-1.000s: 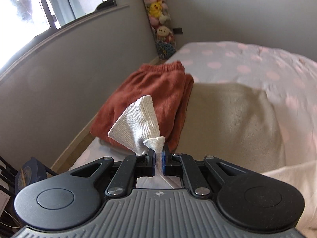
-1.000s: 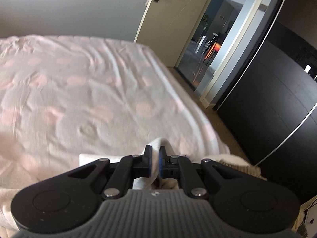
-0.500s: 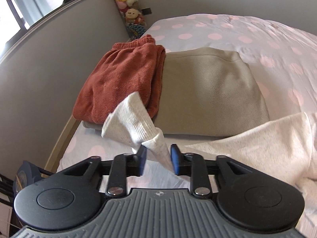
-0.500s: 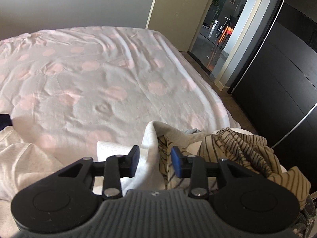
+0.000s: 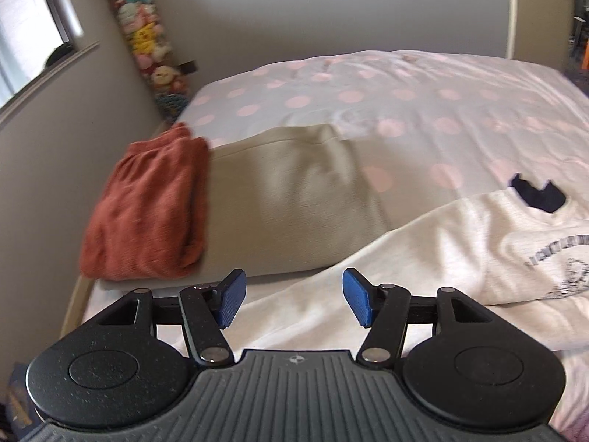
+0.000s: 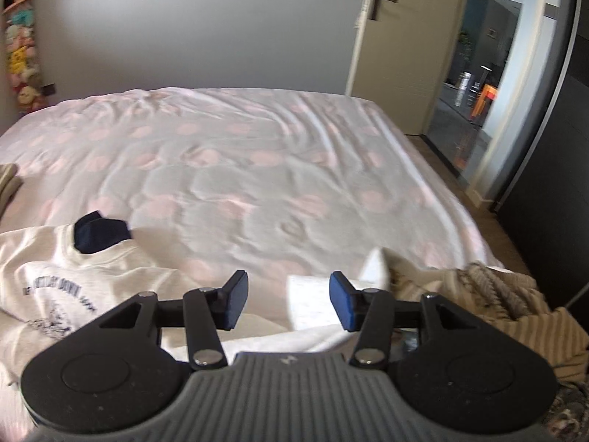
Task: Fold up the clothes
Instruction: 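Open both grippers and smooth the sweatshirt body flat on the bed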
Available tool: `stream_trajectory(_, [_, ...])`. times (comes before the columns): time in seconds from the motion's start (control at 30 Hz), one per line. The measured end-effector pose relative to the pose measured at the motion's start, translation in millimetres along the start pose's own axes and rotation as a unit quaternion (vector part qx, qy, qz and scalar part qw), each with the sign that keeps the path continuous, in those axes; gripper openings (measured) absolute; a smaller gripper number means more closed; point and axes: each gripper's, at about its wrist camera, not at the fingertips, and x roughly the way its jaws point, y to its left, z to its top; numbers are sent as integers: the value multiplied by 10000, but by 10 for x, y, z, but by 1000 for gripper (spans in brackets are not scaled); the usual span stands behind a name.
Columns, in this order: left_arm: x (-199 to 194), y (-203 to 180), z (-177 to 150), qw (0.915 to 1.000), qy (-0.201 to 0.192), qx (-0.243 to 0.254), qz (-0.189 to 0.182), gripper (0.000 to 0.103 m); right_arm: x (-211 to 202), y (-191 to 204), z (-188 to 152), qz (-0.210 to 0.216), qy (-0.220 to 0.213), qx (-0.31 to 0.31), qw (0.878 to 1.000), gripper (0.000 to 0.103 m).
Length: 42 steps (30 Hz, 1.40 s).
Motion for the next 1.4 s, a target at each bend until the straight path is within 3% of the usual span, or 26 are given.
stream_trajectory(0.27, [490, -766, 133, 9941, 32, 852, -670, 57, 502, 548, 19, 734, 258, -539, 9955, 53])
stream_trajectory(0.43, [996, -1159, 260, 9878, 229, 1321, -792, 57, 1012, 797, 4, 984, 515, -912, 9896, 53])
stream_trajectory(0.7, [1921, -1536, 569, 9844, 480, 1318, -1067, 57, 1961, 905, 99, 1365, 958, -945, 9815, 61])
stream_trajectory(0.9, [2412, -1763, 703, 9792, 681, 1366, -1336, 57, 2438, 1047, 168, 1800, 1204, -840, 9726, 61])
stream_trajectory(1.1, [2589, -1875, 611, 9719, 848, 1711, -1378, 57, 2427, 1133, -37, 1949, 1515, -1228, 9612, 65])
stream_trajectory(1.4, [2563, -1761, 455, 9738, 1037, 1518, -1342, 62, 2167, 1106, -476, 1891, 1826, -1630, 9510, 70])
